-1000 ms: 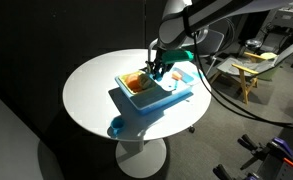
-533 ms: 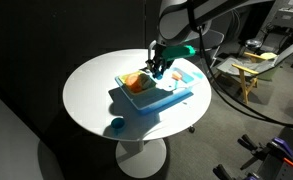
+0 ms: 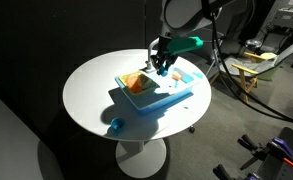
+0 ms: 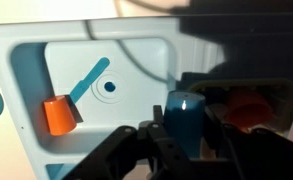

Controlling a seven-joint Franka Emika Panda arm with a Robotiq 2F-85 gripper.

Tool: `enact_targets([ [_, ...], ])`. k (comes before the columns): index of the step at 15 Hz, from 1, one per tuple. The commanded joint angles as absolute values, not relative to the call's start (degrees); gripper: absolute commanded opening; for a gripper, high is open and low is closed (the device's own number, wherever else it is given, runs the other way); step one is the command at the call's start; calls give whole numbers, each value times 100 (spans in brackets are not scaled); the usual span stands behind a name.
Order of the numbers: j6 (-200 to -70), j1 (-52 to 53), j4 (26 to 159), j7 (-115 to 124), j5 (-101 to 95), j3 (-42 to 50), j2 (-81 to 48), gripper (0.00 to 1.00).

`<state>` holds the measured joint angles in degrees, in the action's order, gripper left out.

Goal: Remove the blue cup from the sink and put it on the table

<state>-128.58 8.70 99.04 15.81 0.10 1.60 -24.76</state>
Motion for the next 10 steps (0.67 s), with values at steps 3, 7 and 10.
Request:
enact_targets([
  [3, -12562, 980, 10655, 1967, -454, 135, -1472, 16],
  [7, -12642, 970, 11174, 2291, -906, 112, -901, 16],
  [10, -12729, 894, 11576, 2510, -1098, 71, -522, 16],
])
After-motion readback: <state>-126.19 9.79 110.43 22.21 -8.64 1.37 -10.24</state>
